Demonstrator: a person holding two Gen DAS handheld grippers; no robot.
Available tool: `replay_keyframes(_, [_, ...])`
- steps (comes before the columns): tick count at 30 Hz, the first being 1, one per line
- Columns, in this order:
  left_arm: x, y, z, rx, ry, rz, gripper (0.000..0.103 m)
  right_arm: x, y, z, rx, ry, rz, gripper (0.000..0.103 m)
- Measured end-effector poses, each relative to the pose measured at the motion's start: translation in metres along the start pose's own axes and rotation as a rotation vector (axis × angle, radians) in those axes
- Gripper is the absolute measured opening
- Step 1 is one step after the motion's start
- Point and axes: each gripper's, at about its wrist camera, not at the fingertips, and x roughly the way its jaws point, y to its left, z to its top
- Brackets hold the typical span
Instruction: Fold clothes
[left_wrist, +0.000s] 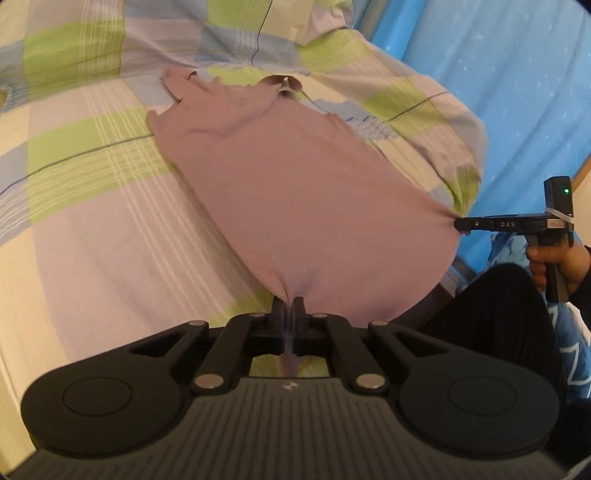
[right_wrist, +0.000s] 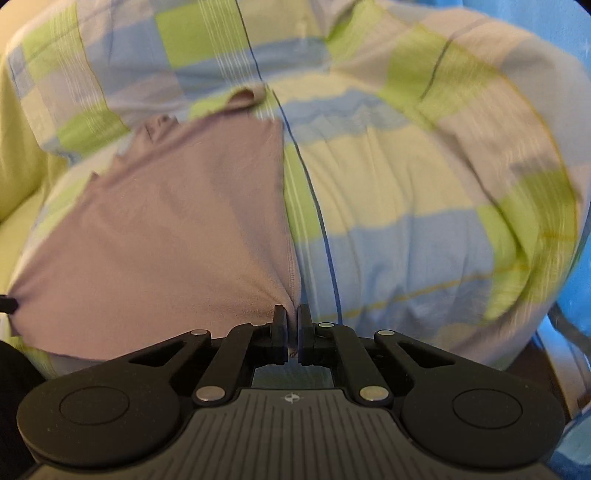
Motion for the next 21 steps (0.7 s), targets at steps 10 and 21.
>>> replay_keyframes(10, [-0.004,-0.02,-0.012,0.021,0.059,0.011,0.0,-0.014,0.009,-0.009,-0.082,0.029,-0.035,0.003])
replay_keyframes(21, [-0.025,-0.004,-0.01,0.033,0.098,0.123,0.009,-0.024,-0.01,-0.001,-0.053,0.0,-0.1,0.011])
